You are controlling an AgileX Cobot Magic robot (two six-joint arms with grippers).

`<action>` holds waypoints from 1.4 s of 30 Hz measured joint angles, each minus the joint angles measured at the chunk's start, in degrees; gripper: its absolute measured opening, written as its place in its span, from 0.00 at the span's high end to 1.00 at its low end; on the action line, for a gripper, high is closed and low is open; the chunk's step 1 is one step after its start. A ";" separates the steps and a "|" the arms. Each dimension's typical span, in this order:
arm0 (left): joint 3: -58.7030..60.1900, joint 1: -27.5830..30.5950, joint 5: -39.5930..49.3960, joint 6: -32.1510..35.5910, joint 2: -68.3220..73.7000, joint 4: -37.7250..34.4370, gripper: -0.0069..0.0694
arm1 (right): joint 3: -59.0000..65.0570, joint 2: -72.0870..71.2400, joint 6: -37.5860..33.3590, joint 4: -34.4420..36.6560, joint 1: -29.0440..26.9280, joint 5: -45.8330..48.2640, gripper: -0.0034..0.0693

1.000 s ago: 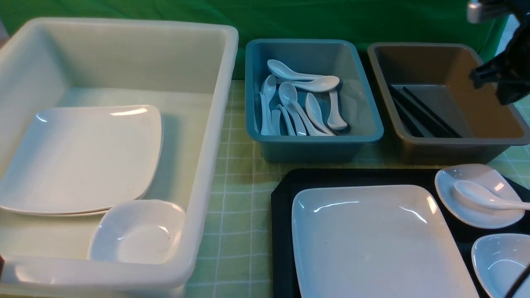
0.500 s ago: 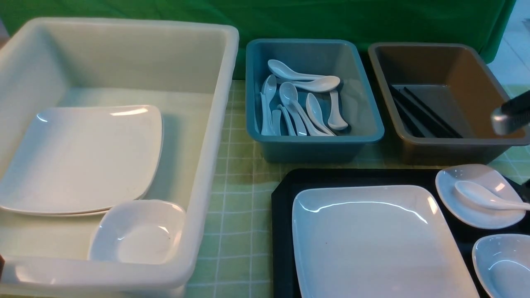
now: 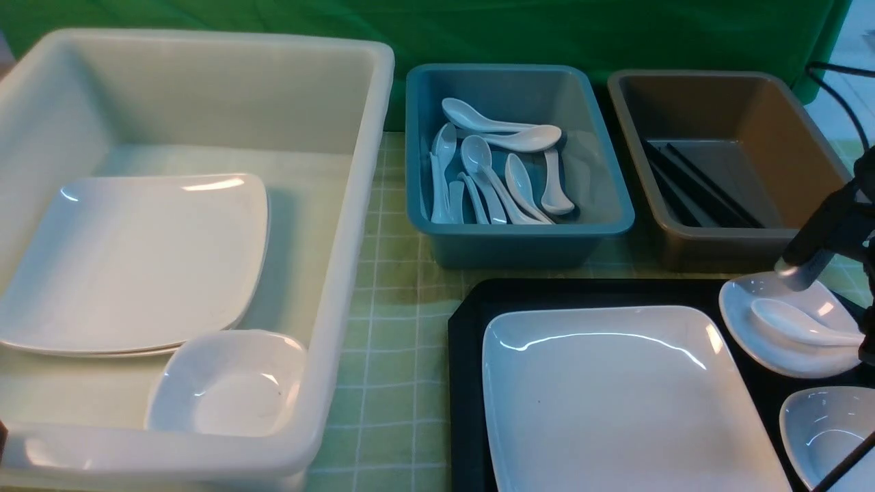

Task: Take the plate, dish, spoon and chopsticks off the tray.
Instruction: Use the right arm to grab a soup spoon from the plate, then use the right arm to put the soup spoon into the small storage box in the middle

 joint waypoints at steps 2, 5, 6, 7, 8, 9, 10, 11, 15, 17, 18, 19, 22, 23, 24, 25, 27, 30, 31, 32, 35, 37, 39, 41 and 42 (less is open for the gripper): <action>0.00 0.00 0.00 0.00 0.00 0.00 0.62 | 0.00 1.35 -0.57 -0.15 0.00 -0.40 0.35; 0.00 0.00 0.00 0.00 0.00 0.00 0.62 | 0.00 3.21 -1.11 -0.20 -0.33 -0.60 0.35; 0.00 0.00 0.00 0.00 0.00 0.00 0.62 | 0.00 3.95 -1.17 -0.20 -0.55 -0.60 0.35; 0.00 0.00 0.00 -0.13 0.00 0.00 0.62 | 0.00 4.65 -1.19 -0.21 -0.84 -0.60 0.35; 0.00 0.00 0.00 -0.13 0.00 0.00 0.62 | 0.00 5.48 -1.24 -0.27 -1.20 -0.65 0.35; 0.00 0.00 0.00 -0.13 0.00 0.00 0.62 | 0.02 5.57 -1.24 -0.27 -1.37 -0.65 0.35; 0.00 0.00 0.00 -0.13 0.00 0.00 0.62 | 0.07 5.99 -1.31 -0.27 -1.78 -0.79 0.35; 0.00 0.00 0.00 -0.13 0.00 0.00 0.62 | 0.07 6.36 -1.31 -0.27 -2.25 -0.85 0.35; 0.00 0.00 0.00 -0.13 0.00 0.00 0.62 | 0.07 6.62 -1.25 0.26 -3.73 -0.99 0.35; 0.00 0.00 0.00 -0.13 0.00 0.00 0.62 | 0.02 6.62 -1.19 0.54 -4.14 -0.99 0.38; 0.00 0.00 0.00 -0.13 0.00 0.00 0.62 | 0.02 6.62 -1.19 0.66 -4.23 -0.99 0.42; 0.00 0.00 0.00 -0.13 0.00 0.00 0.62 | 0.02 6.62 -1.19 0.66 -4.35 -0.85 0.48; 0.00 0.00 0.00 -0.13 0.00 0.00 0.62 | 0.02 6.62 -1.55 0.52 -4.47 0.15 0.72; 0.00 0.00 0.00 -0.13 0.00 0.00 0.62 | 0.02 6.62 -1.70 0.31 -4.40 0.83 0.80; 0.00 0.00 0.00 -0.13 0.00 0.00 0.62 | 0.02 6.62 -1.89 0.18 -4.42 1.60 0.81; 0.00 0.00 0.00 -0.13 0.00 0.00 0.62 | 0.02 6.62 -2.20 0.16 -4.27 2.49 0.81; 0.00 0.00 0.00 -0.13 0.00 0.00 0.62 | 0.02 6.04 -2.67 -0.06 -3.64 3.91 0.80; 0.00 0.00 0.00 -0.13 0.00 0.00 0.62 | 0.08 3.73 -2.88 0.00 -1.53 6.52 0.81; 0.00 0.00 0.00 -0.13 0.00 0.00 0.62 | 0.08 2.24 -2.88 0.57 -0.32 7.31 0.81; 0.00 0.00 0.00 -0.13 0.00 0.00 0.62 | 0.08 0.82 -2.88 1.54 0.82 8.03 0.81; 0.00 0.00 0.00 -0.01 0.00 0.00 0.62 | 0.08 -3.76 -2.94 5.79 4.61 9.71 0.81; 0.00 0.00 0.00 -0.01 0.00 0.00 0.62 | 0.08 -7.19 -2.94 9.39 7.49 10.05 0.81; 0.00 0.00 0.00 -0.01 0.00 0.00 0.62 | -0.55 -10.47 -2.94 12.02 11.19 10.40 0.81; 0.00 0.00 0.00 -0.01 0.00 0.00 0.62 | -2.93 -13.20 -1.74 13.56 15.37 10.21 0.81; 0.00 0.00 0.00 -0.01 0.00 0.00 0.62 | -4.44 -14.00 -0.29 13.80 17.03 9.81 0.81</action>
